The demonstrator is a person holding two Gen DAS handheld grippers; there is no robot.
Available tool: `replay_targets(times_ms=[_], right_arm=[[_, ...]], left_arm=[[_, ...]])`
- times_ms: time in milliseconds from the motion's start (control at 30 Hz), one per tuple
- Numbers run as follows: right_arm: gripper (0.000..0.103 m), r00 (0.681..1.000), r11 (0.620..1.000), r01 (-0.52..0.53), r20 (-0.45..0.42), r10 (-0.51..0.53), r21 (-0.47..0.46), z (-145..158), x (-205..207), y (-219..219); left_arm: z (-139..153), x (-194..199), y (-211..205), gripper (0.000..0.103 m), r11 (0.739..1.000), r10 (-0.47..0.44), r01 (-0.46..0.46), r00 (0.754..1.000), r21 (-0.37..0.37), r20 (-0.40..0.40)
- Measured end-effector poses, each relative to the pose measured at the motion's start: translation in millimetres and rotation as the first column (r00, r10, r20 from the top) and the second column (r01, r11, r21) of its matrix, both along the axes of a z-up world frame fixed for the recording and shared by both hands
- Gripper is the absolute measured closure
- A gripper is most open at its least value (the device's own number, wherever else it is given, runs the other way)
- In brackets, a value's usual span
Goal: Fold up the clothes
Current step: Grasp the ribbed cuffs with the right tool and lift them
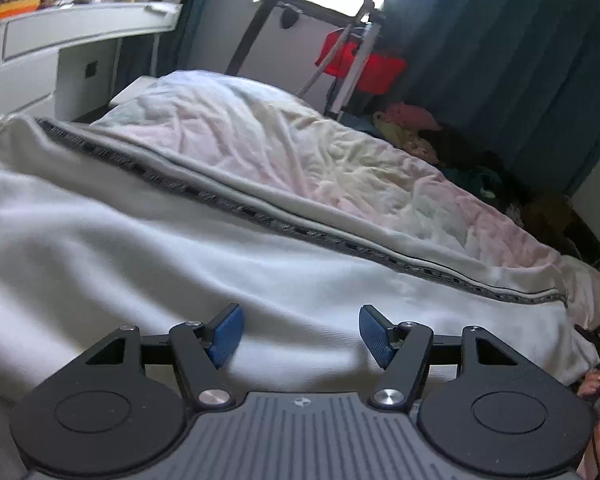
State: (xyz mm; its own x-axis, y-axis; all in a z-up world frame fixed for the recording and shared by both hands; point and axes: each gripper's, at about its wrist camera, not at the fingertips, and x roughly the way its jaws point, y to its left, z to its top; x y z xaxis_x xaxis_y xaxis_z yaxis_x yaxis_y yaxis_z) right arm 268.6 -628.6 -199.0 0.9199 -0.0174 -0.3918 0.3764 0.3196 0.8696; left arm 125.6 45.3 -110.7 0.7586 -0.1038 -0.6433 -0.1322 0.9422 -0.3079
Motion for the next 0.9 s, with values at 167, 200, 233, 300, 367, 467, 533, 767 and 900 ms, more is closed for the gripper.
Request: replay_targets(times_ms=[167,200,233,300,367,467,533,767,900], right_arm=[[0.087,0.999,0.998,0.039,-0.033,-0.04,-0.042,7,-1,0],[0.089,0.998,0.997,0.054,-0.029,-0.056,-0.046,10,-5,-3],[0.09,0.997,0.995,0.066,-0.027,-0.068,-0.07,14,-9,-4],[0.09,0.997,0.986,0.072,-0.028,-0.077,-0.15,21,-11,1],[0.09,0.995,0.973,0.061,-0.06,-0.076,-0.222,19,-11,6],[0.09,0.993,0.97,0.066,-0.083,-0.087,-0.234,7,-10,6],[0.09,0.991,0.962,0.068,-0.092,-0.095,-0.264,9,-8,9],[0.09,0.993,0.789,0.022,-0.081,-0.091,-0.615,65,-3,66],[0.09,1.0,0.573,0.003,-0.007,-0.015,-0.82,110,-9,133]], left_arm=[[-9,6,-22,0.037,0.996,-0.06,0.06,0.998,0.069,-0.012],[-10,7,-27,0.037,0.994,-0.071,0.072,0.997,0.082,-0.014],[-12,8,-31,0.037,0.992,-0.083,0.084,0.996,0.096,-0.017],[-16,10,-40,0.036,0.986,-0.106,0.108,0.994,0.123,-0.024],[-19,13,-49,0.036,0.98,-0.129,0.133,0.991,0.15,-0.031],[-24,16,-62,0.036,0.968,-0.162,0.168,0.986,0.188,-0.042],[-26,17,-61,0.036,0.968,-0.161,0.167,0.986,0.186,-0.047],[-28,21,-59,0.036,0.97,-0.161,0.167,0.986,0.179,-0.052],[-21,20,-55,0.036,0.971,-0.153,0.156,0.988,0.182,-0.029]])
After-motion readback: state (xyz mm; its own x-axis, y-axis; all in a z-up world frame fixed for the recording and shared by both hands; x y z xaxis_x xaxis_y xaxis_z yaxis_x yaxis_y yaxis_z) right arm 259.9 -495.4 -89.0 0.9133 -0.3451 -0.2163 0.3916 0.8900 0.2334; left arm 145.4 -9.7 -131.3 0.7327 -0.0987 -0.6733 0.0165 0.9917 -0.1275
